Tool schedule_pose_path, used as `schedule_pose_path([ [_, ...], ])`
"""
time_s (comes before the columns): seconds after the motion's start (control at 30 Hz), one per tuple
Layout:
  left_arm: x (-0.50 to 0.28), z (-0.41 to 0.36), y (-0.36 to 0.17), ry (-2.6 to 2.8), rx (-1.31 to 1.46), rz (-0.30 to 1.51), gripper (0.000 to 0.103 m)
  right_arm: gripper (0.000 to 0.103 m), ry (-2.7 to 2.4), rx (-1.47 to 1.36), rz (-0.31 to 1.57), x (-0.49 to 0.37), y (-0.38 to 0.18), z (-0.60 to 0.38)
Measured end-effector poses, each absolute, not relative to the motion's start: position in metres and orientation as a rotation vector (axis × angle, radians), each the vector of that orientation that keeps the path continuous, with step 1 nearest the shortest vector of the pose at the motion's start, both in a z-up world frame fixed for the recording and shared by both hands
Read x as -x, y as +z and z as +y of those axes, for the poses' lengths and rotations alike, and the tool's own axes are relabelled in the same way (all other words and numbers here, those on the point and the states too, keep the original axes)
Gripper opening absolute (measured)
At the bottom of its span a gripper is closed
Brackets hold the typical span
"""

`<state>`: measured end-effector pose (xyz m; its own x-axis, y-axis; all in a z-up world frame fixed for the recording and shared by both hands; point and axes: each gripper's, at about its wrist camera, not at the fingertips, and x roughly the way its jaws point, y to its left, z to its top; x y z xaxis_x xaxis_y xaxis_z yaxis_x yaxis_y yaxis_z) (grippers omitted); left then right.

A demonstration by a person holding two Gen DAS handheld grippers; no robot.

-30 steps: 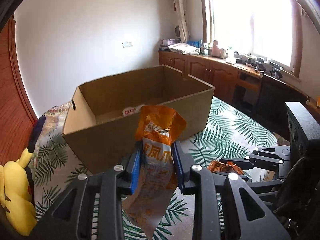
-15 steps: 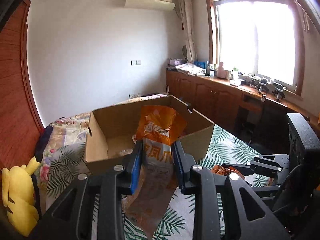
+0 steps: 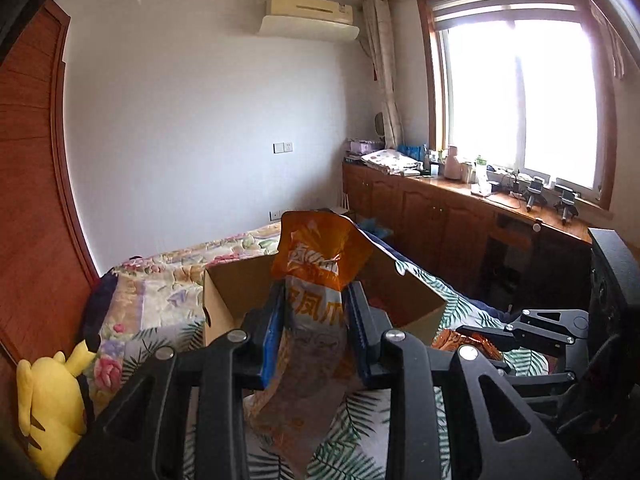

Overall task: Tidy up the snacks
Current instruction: 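Lift both held packets and carry them over the open box, then lower both tools into the box and open them to drop the packets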

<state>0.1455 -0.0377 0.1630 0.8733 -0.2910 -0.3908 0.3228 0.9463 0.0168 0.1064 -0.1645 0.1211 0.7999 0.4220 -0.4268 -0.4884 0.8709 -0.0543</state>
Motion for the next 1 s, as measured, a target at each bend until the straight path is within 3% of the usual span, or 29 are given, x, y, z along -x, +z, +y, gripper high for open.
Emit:
schedule_pose_path([
  [0.4, -0.205, -0.035, 0.165, -0.317, -0.039, 0.393, 0.028, 0.023, 0.511, 0.207, 0.409, -0.147, 0.134, -0.155],
  [1.0, -0.298, -0.043, 0.106, -0.329, 0.019, 0.515, 0.03, 0.023, 0.504, 0.199, 0.491, -0.241, 0.101, -0.153],
])
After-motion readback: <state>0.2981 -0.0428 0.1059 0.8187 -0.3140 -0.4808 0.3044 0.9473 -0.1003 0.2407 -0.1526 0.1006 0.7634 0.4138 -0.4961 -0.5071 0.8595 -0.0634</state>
